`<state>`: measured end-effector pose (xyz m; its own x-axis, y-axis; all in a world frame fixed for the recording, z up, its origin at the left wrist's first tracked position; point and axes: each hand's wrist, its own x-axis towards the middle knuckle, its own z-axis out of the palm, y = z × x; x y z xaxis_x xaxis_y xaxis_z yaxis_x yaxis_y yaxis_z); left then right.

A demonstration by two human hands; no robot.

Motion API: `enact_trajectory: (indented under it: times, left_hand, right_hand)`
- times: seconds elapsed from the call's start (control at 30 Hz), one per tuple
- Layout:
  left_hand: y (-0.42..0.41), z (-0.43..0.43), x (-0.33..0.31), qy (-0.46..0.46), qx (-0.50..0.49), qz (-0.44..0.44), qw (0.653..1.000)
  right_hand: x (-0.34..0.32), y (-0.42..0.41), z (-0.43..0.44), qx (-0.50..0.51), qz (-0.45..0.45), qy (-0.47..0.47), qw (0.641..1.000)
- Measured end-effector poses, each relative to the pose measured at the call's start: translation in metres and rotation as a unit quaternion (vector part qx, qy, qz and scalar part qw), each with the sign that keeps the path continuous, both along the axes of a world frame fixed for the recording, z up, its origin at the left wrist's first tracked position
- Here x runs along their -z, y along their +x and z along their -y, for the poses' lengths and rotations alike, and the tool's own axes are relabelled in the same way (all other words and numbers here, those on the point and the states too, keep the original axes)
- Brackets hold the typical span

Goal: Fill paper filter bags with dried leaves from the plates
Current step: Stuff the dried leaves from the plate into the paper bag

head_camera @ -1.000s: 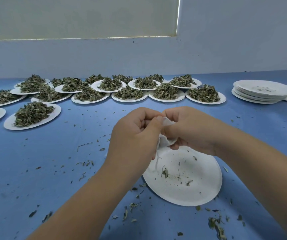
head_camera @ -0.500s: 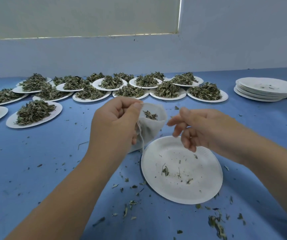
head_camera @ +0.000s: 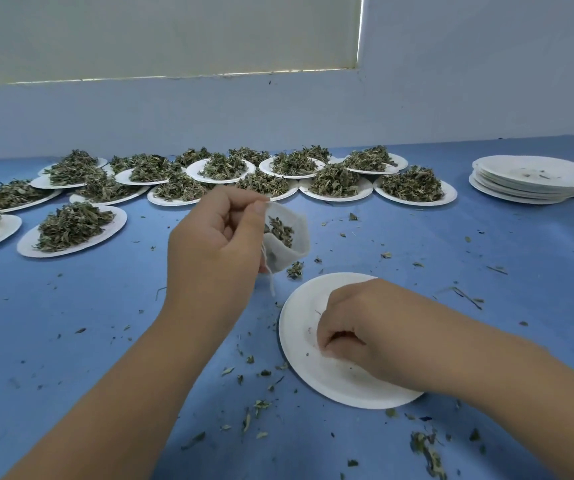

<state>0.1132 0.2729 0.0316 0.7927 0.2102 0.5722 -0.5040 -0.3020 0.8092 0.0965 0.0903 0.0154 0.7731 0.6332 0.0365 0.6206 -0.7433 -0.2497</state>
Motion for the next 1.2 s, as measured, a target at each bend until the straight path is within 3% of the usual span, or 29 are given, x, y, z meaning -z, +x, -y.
enact_trajectory:
  times: [0.13, 0.23, 0.33, 0.43, 0.67, 0.73, 0.83, 0.9, 1.13, 1.2]
  left_hand:
    - [-0.002, 0.004, 0.002, 0.043, 0.008, -0.008, 0.999]
    - [-0.003, 0.005, 0.004, 0.065, 0.015, -0.01, 0.998]
    - [-0.006, 0.009, 0.005, 0.081, 0.032, -0.014, 0.996]
    - [-0.007, 0.014, 0.005, 0.078, 0.05, -0.025, 0.995]
    - [-0.007, 0.013, 0.002, 0.026, 0.046, -0.052, 0.997]
    - [-0.007, 0.012, 0.001, 0.009, 0.045, -0.054, 0.998]
    - [-0.008, 0.01, -0.001, -0.028, 0.055, -0.058, 0.996]
    - [-0.009, 0.009, -0.002, -0.043, 0.067, -0.067, 0.995]
    - [-0.013, 0.009, -0.008, -0.059, 0.102, -0.064, 0.991]
    - [-0.016, 0.009, -0.01, -0.047, 0.109, -0.063, 0.991]
  right_hand:
    - [-0.009, -0.001, 0.004, 0.002, -0.039, 0.028, 0.999]
    - [-0.033, -0.002, 0.017, 0.02, -0.123, 0.231, 0.965]
    - [-0.048, 0.001, 0.021, 0.049, -0.052, 0.395, 0.916]
    - [-0.044, 0.004, 0.001, 0.079, 0.061, 0.381, 0.919]
    - [-0.03, 0.01, -0.017, 0.122, 0.121, 0.373, 0.912]
    - [-0.032, 0.014, -0.013, 0.155, 0.072, 0.419, 0.892]
    - [-0.039, 0.02, -0.008, 0.181, -0.186, 0.445, 0.857]
    - [-0.039, 0.022, -0.01, 0.151, -0.304, 0.434, 0.835]
    - [-0.034, 0.03, -0.03, 0.134, -0.369, 0.53, 0.752]
    - [-0.034, 0.032, -0.034, 0.146, -0.349, 0.548, 0.746]
